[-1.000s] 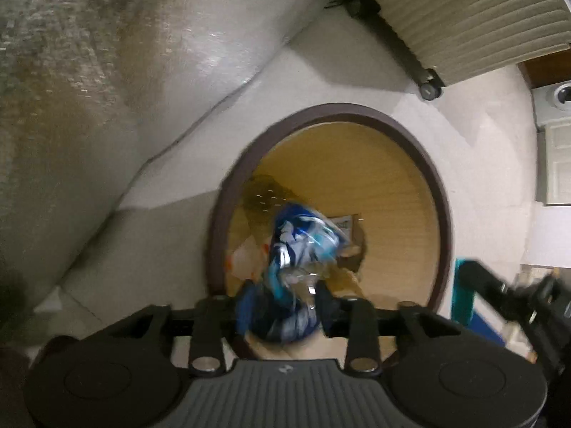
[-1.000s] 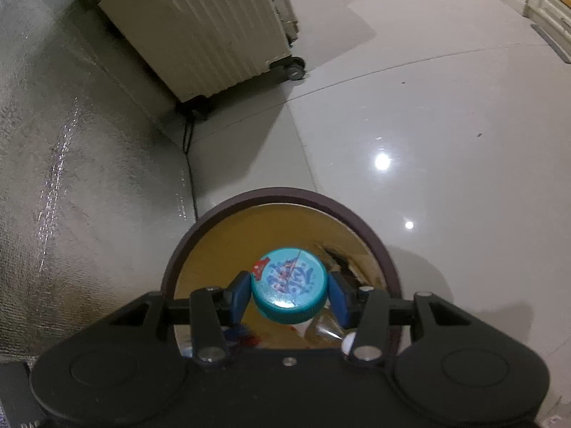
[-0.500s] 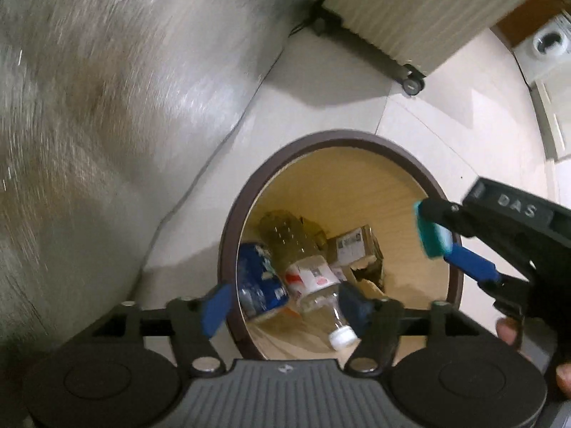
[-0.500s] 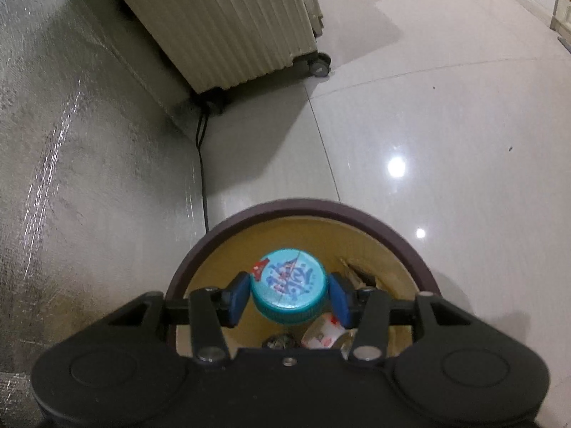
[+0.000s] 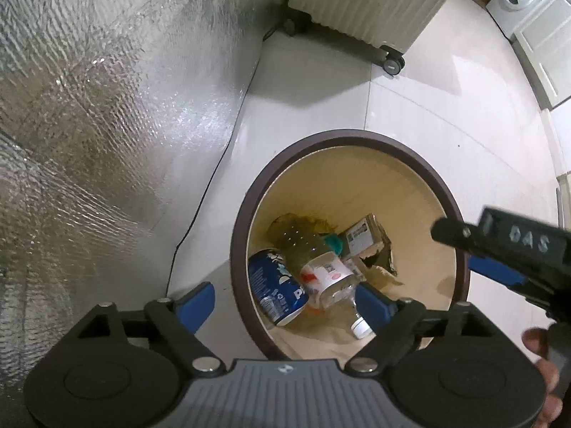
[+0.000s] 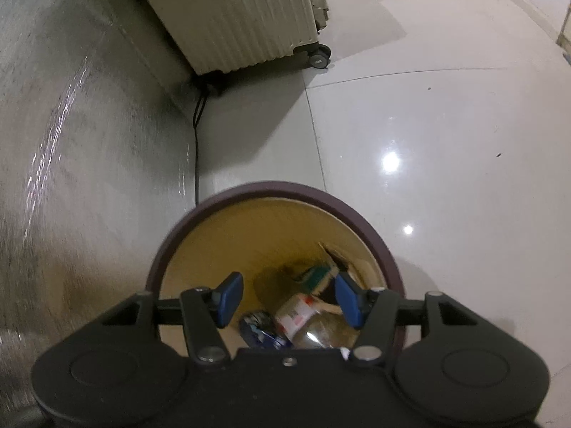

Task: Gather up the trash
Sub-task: 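Open the left tool to drop the can while the right holds the cap above the bin, then open the right tool to drop the teal cap into the wastebasket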

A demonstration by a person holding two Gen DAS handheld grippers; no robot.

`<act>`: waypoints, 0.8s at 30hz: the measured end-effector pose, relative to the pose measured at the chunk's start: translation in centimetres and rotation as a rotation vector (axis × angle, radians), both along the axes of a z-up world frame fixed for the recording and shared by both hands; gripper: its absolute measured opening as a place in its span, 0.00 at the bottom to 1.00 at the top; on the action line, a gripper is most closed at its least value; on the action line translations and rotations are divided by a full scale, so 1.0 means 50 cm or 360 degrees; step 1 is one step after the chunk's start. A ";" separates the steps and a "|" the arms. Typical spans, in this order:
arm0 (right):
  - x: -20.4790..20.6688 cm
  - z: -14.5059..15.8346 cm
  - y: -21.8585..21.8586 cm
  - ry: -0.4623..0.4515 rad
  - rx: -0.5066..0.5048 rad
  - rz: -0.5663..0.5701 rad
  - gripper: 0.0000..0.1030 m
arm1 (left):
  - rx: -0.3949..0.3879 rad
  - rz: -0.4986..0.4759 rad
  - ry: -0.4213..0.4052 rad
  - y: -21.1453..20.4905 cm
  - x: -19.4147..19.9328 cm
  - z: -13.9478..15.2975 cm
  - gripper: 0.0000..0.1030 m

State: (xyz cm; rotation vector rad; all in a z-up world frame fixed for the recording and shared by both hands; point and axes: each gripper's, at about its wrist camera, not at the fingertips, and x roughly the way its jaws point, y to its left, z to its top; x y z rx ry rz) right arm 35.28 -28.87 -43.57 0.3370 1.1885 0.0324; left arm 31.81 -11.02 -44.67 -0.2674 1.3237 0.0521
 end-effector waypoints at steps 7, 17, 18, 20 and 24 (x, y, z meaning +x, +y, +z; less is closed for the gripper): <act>-0.033 0.030 -0.005 -0.0008 -0.0039 0.0033 0.63 | 0.0048 -0.0055 -0.0008 0.010 -0.012 0.028 0.93; -0.105 0.076 -0.016 -0.0039 -0.0100 0.0037 0.78 | 0.0106 -0.0134 -0.0044 0.032 -0.039 0.076 1.00; -0.113 0.079 -0.021 -0.0039 -0.0100 0.0032 0.78 | 0.0109 -0.0140 -0.0047 0.034 -0.042 0.081 1.00; -0.133 0.091 -0.033 -0.0048 -0.0103 0.0022 0.80 | 0.0105 -0.0154 -0.0050 0.038 -0.048 0.090 1.00; -0.173 0.116 -0.051 -0.0077 -0.0095 -0.0006 0.86 | 0.0135 -0.0200 -0.0070 0.035 -0.062 0.108 1.00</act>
